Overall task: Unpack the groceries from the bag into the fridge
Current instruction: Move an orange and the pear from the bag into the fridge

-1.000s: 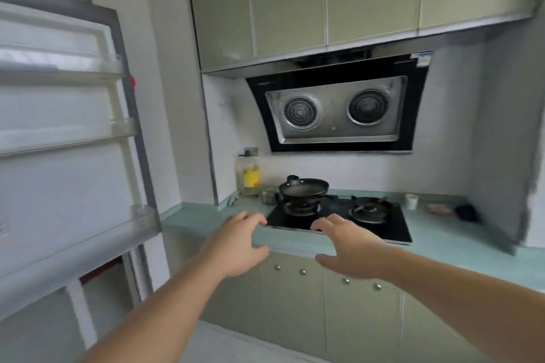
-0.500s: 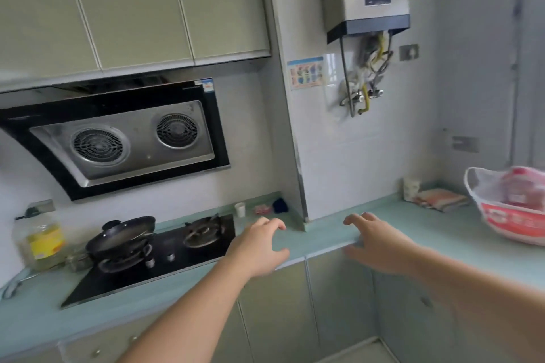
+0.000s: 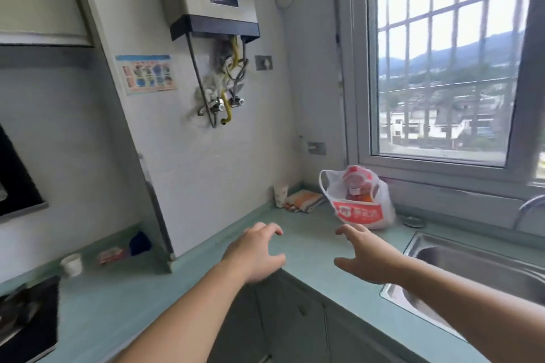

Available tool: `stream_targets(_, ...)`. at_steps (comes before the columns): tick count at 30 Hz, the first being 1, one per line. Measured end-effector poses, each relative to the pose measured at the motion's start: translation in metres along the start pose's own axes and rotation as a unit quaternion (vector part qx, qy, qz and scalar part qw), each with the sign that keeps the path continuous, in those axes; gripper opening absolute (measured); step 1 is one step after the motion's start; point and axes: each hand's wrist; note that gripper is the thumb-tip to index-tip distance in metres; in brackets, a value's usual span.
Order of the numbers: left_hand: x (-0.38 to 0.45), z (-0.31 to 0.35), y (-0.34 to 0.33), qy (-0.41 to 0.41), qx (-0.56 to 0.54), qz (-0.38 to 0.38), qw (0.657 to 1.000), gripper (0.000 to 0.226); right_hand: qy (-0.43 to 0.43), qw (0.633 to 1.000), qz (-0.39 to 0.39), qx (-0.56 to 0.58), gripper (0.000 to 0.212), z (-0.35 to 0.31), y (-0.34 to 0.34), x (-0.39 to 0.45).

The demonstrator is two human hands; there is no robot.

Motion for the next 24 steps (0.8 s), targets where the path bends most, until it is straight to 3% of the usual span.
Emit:
stream_targets(12, 0.218, -0.051, -0.073, -0.124, -0.055, -0.045, 0.990, 0.046, -0.104, 0.989, 0.038, -0.100, 0.069, 0.049, -0.024, 0.144)
stream_targets(17, 0.276, -0.034, -0.109, -0.192, -0.043, -0.086, 0.977, 0.045, -0.155, 0.981, 0.045, -0.108, 0.069, 0.079, -0.028, 0.186)
stream_targets(24, 0.351, -0.009, -0.171, -0.219, -0.018, -0.156, 0.963, 0.046, -0.207, 0.975, 0.050, -0.068, 0.071, 0.160, -0.058, 0.246)
Point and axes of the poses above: each hand's wrist, its own x-axis towards the middle knuckle, its own y-axis out of the back of the hand, z = x × y, and after that the axes turned 6 degrees about z, right-handed
